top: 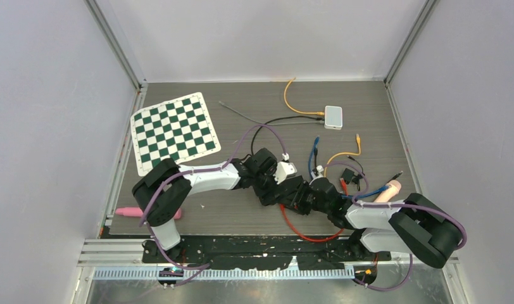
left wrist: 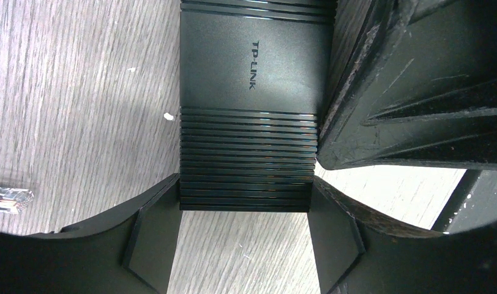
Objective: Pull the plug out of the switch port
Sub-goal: Pull the connector from the switch port.
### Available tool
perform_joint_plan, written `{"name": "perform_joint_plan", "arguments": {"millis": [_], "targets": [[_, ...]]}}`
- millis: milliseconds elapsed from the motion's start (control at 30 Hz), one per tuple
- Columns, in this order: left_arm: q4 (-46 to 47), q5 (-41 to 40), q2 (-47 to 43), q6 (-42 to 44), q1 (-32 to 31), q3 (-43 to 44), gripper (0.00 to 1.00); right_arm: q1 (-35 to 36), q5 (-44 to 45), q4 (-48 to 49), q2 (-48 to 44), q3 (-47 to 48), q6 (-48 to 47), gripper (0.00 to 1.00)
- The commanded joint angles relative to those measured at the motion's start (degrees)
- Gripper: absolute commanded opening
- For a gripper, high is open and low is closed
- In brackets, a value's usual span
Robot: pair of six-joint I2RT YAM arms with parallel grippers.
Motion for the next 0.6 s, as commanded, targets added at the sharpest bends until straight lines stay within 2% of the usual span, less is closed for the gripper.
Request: {"name": "perform_joint_plan", "arguments": {"millis": [0,267,567], "targets": [[-1.02,1.58,-0.82,-2.21,-0.97,-1.32,0.66,0.04,3.49,0.88,1.35,-0.41,0.91,0.34],[-1.25,1.93,-1.29,-2.21,-1.09,-1.46,0.65,-0.8,0.5,8.97,7.44,-0.34,2.96,0.38],[-1.79,2.02,-1.35,-2.13,-1.13,-1.19,0.65,-0.85,1.11,8.22,8.08,-0.64,2.08,0.19]]}}
